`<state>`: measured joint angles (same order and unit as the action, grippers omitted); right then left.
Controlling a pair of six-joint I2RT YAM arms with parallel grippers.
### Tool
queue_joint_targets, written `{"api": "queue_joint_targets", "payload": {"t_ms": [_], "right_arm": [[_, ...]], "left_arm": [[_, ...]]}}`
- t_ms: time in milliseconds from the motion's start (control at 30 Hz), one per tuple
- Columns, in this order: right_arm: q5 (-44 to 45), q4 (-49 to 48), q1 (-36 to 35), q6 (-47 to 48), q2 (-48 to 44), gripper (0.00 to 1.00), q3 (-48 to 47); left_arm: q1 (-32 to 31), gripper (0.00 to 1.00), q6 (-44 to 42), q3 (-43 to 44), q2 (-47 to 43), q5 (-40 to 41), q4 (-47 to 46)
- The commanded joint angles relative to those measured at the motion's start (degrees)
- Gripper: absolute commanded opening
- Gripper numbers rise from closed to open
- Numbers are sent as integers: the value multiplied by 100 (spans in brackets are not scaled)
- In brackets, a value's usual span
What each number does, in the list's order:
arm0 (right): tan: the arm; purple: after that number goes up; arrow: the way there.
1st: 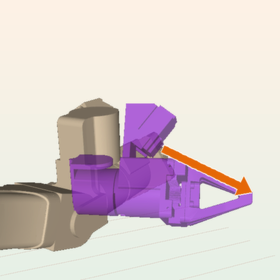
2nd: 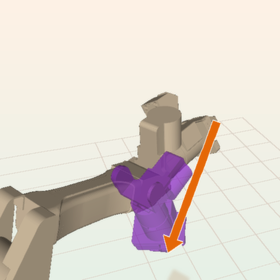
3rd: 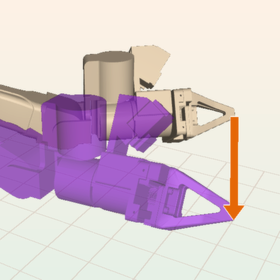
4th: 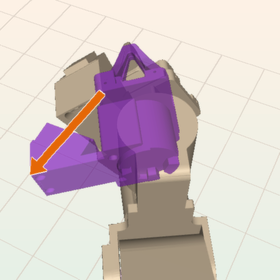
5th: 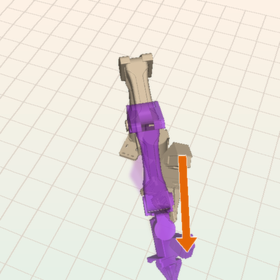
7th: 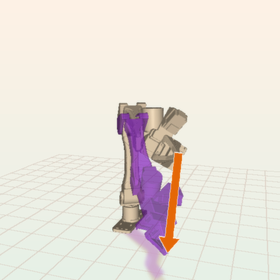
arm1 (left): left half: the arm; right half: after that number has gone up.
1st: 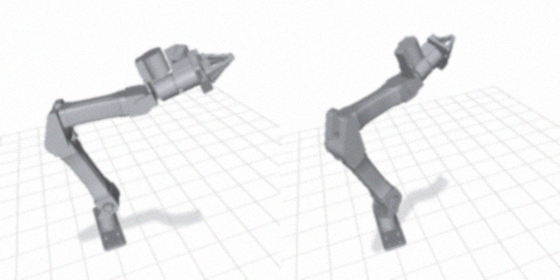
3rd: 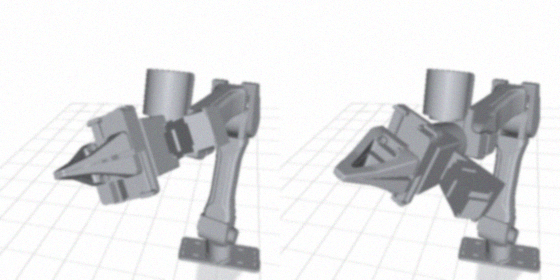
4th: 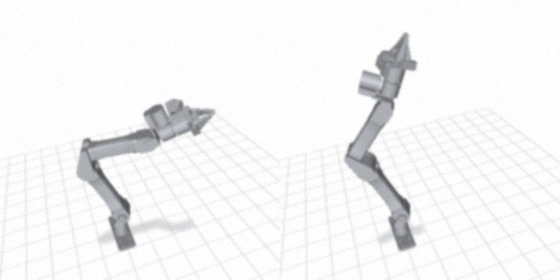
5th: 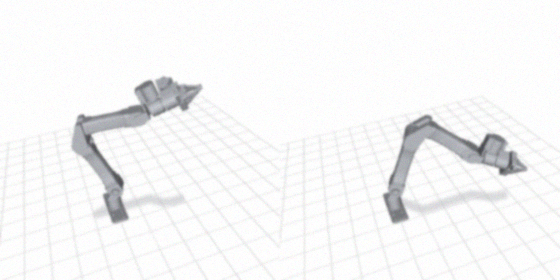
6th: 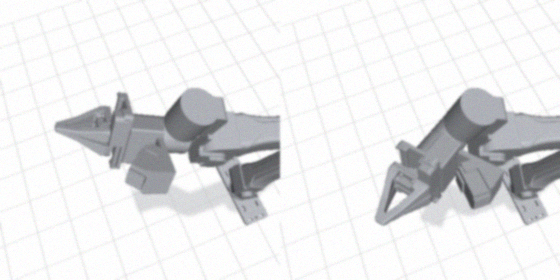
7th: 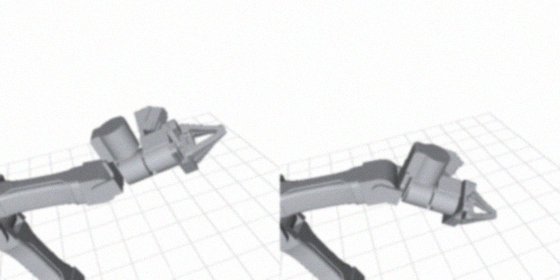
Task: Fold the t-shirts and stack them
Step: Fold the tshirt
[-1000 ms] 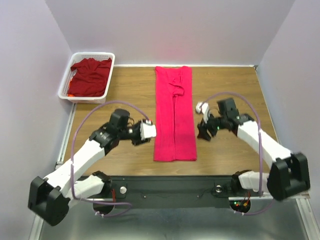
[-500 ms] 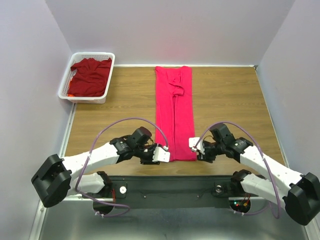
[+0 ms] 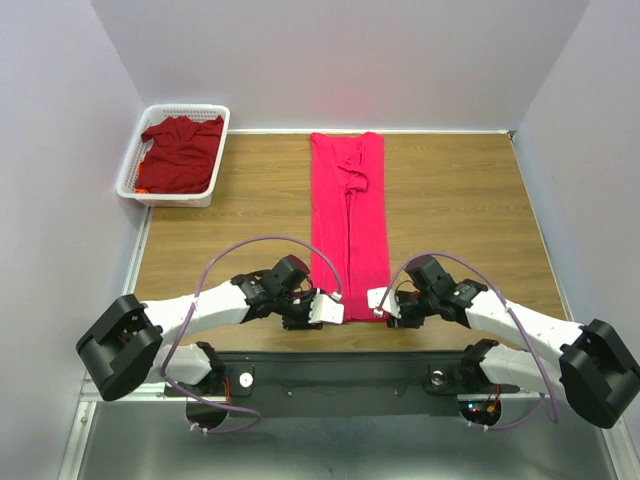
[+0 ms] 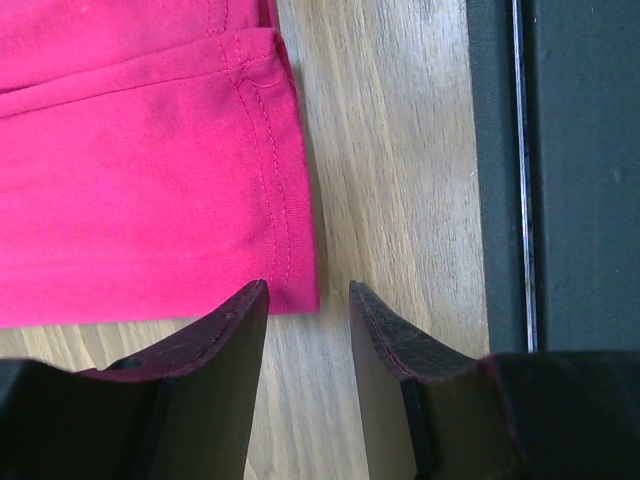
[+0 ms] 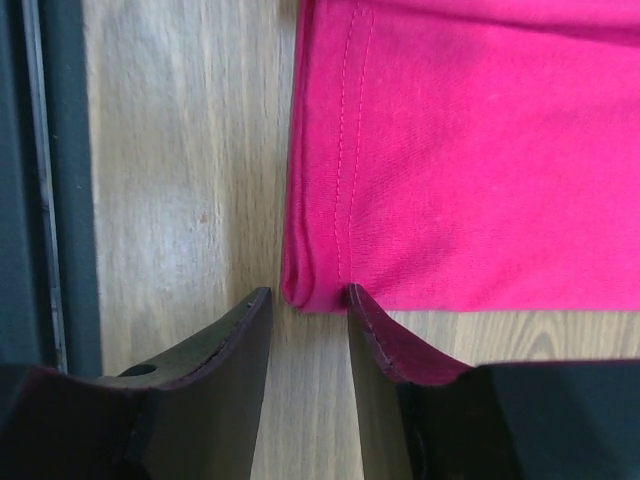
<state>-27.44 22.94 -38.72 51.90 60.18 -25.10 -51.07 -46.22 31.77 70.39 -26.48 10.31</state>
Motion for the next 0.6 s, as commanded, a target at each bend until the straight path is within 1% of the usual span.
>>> {"api": "queue_joint_targets", "payload": {"t_ms": [0,133,233,267,300,333,367,400,433,467,533,567], "right_arm": [[169,-413,-48,162,169,40,58],[230,-413,-66,277,134,37,163],[327,-404,-66,303,134,32,234],[345,-404,-66,295,134,30,243],[362,-404,-57,294,134,23,251],[362,-404,-65,268,117,19,251],[362,-396,-57,242,116,14,251],[371,-395,-65,224,47,4,234],[371,-378,-66,155,11,0,217],[371,-369,-66,84,-41,1,190],[345,-264,-74,-22,-164,1,33],[345,-124,-74,-152,-217,1,-38]], "left_arm": [[-44,50,-89,207,98,-24,-108],[-87,50,-81,268,299,46,-178],[-87,49,-63,312,545,142,-187],[-87,47,-80,330,589,169,-152],[-87,46,-98,330,633,204,-126],[-87,43,-142,321,651,222,-99],[-87,39,-159,321,669,231,-55],[-87,30,-168,330,669,231,-20],[-87,25,-160,373,643,214,58],[-87,17,-160,400,617,179,120],[-87,10,-133,496,546,65,243],[-87,3,-72,584,442,3,348]]}}
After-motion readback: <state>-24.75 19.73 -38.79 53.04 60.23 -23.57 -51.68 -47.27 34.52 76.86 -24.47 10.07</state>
